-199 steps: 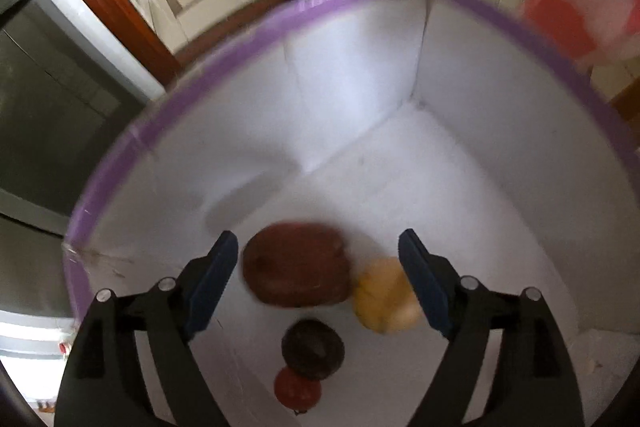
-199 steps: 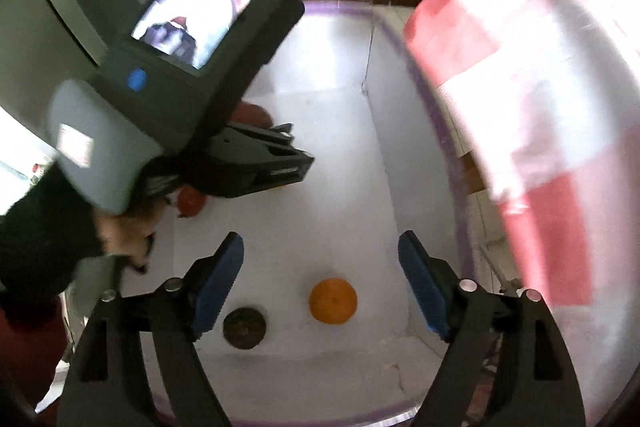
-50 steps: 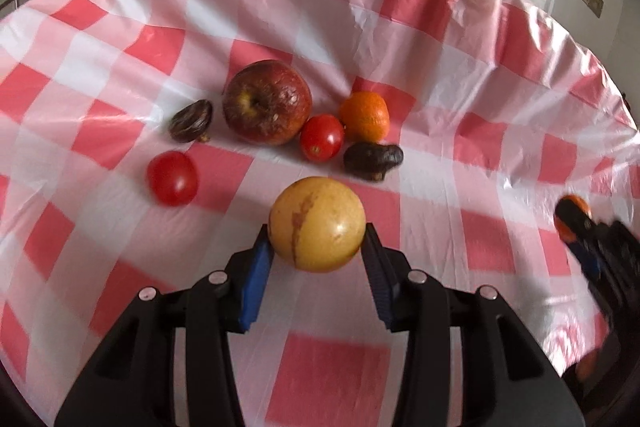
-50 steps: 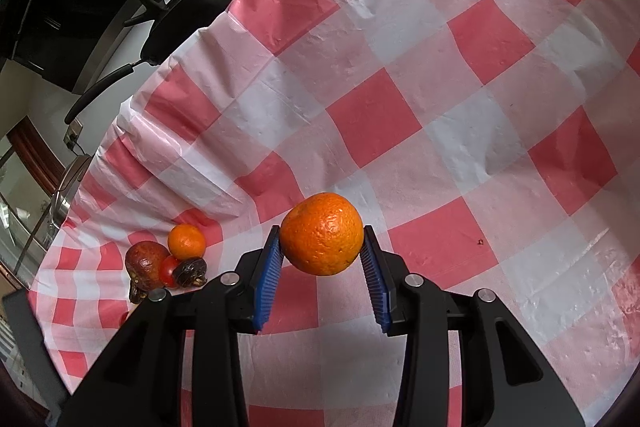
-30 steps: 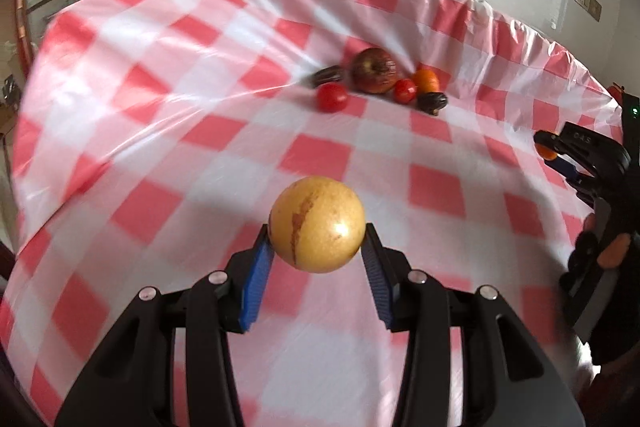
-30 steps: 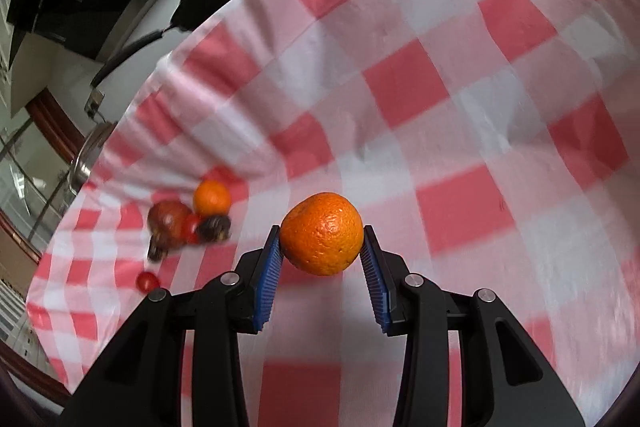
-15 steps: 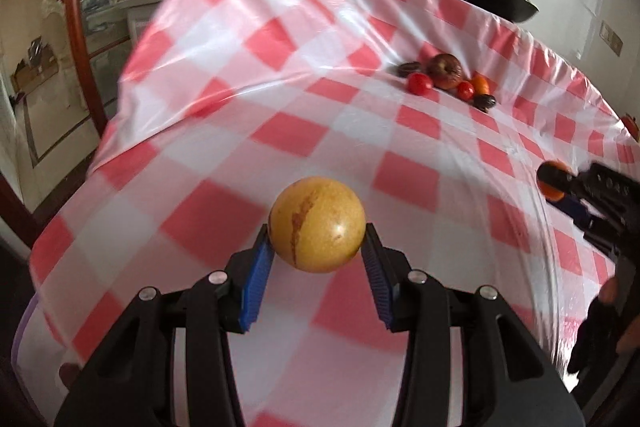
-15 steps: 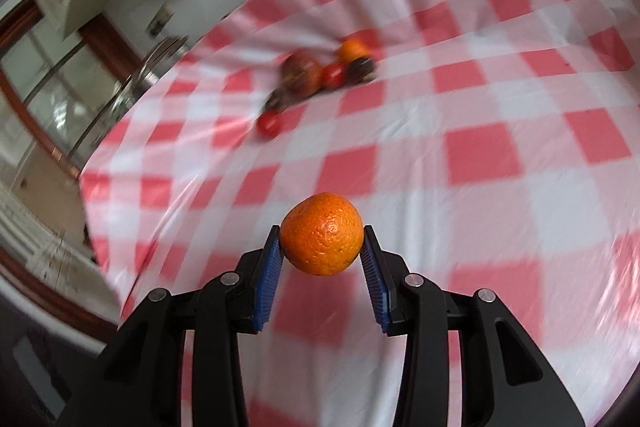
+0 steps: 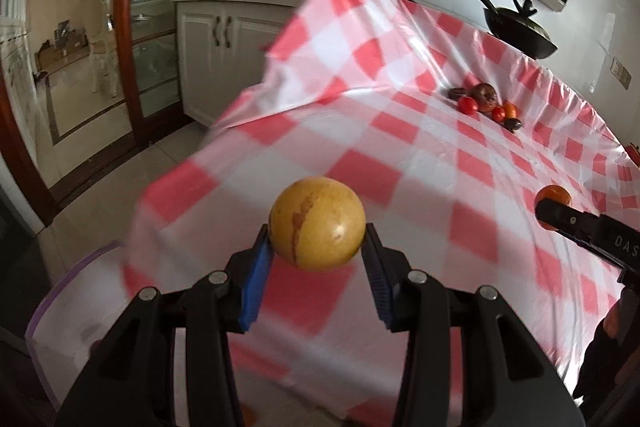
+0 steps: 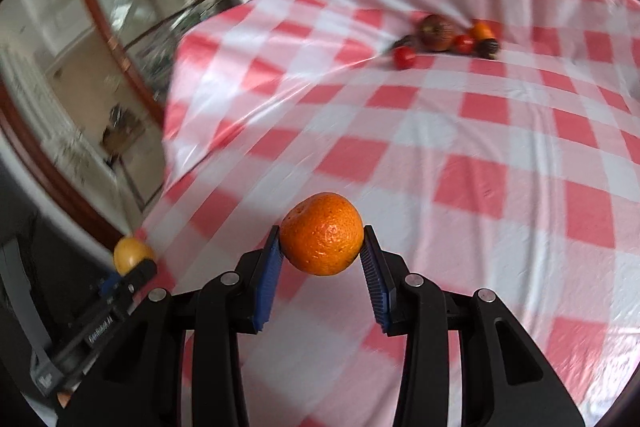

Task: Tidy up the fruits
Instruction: 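Carry the orange and yellow fruit in both tools over the white box, then open both tools to drop the orange and yellow fruit into the box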

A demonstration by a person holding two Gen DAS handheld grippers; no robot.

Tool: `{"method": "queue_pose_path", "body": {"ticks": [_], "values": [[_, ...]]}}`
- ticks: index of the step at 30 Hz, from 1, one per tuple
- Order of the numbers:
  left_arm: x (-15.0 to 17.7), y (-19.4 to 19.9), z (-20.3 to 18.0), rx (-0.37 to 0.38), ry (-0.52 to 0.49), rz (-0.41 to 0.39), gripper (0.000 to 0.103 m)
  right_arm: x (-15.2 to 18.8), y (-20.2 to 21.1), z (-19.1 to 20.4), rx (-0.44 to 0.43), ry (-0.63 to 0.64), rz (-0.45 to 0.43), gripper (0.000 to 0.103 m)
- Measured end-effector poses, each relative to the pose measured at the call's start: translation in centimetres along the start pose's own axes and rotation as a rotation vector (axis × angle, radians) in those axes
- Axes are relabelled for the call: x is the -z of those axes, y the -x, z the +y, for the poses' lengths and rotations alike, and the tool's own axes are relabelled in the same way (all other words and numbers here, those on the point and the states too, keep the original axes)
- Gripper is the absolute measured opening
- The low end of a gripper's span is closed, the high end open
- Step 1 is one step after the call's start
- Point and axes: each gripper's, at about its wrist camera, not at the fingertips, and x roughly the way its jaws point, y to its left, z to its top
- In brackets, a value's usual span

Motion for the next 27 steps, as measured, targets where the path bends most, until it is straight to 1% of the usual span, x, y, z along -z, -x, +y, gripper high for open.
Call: {"method": "queue_pose_path", "body": {"ticks": [3, 5, 6, 7, 8, 9, 12, 14, 17, 18, 19, 21, 23, 24, 25, 27], "values": [[1.5, 1.7, 3.0, -0.023, 0.023, -0.019, 0.045, 1.7, -0.3, 3.2, -0.031, 0.105, 0.027, 0.04], [2.5, 3.1, 5.5, -0.033, 0.056, -0.039, 0.045, 3.0, -0.2, 6.0, -0.065, 0.198, 0.026, 0.04], [2.9, 3.7, 6.6, -0.036, 0.074, -0.049, 0.045, 3.5, -0.1, 6.8, -0.077, 0.223, 0.026, 0.04], [3.5, 4.5, 8.3, -0.049, 0.103, -0.061, 0.045, 4.1, 0.0, 8.1, -0.097, 0.267, 0.028, 0.04], [3.8, 4.8, 9.1, -0.06, 0.118, -0.068, 0.045, 4.6, 0.0, 9.2, -0.113, 0.301, 0.03, 0.04], [4.4, 5.2, 10.6, -0.085, 0.142, -0.072, 0.045, 5.3, 0.0, 10.6, -0.134, 0.343, 0.034, 0.04], [5.2, 5.3, 13.3, -0.149, 0.179, -0.052, 0.045, 6.8, 0.0, 13.3, -0.182, 0.421, 0.053, 0.04], [6.0, 5.0, 15.1, -0.191, 0.197, -0.027, 0.045, 8.2, -0.1, 15.4, -0.21, 0.497, 0.071, 0.04], [7.1, 4.1, 16.6, -0.247, 0.187, 0.027, 0.045, 10.7, -0.6, 18.2, -0.242, 0.614, 0.107, 0.04], [7.3, 3.8, 16.8, -0.26, 0.18, 0.041, 0.045, 11.7, -1.1, 19.1, -0.259, 0.651, 0.138, 0.04], [7.7, 3.2, 17.1, -0.283, 0.166, 0.067, 0.045, 12.4, -1.5, 19.7, -0.272, 0.672, 0.165, 0.04], [8.3, 2.2, 17.5, -0.304, 0.147, 0.118, 0.045, 14.1, -2.5, 20.8, -0.29, 0.719, 0.226, 0.04], [9.2, 0.8, 18.2, -0.317, 0.138, 0.184, 0.045, 16.2, -4.2, 22.0, -0.283, 0.782, 0.297, 0.04], [9.5, 0.3, 18.5, -0.318, 0.139, 0.205, 0.045, 17.0, -5.0, 22.5, -0.275, 0.804, 0.33, 0.04], [10.0, -0.6, 19.0, -0.326, 0.141, 0.248, 0.045, 17.9, -6.3, 23.0, -0.27, 0.821, 0.378, 0.04], [10.5, -1.4, 19.9, -0.342, 0.156, 0.288, 0.045, 19.2, -8.2, 23.6, -0.267, 0.837, 0.459, 0.04]]}}
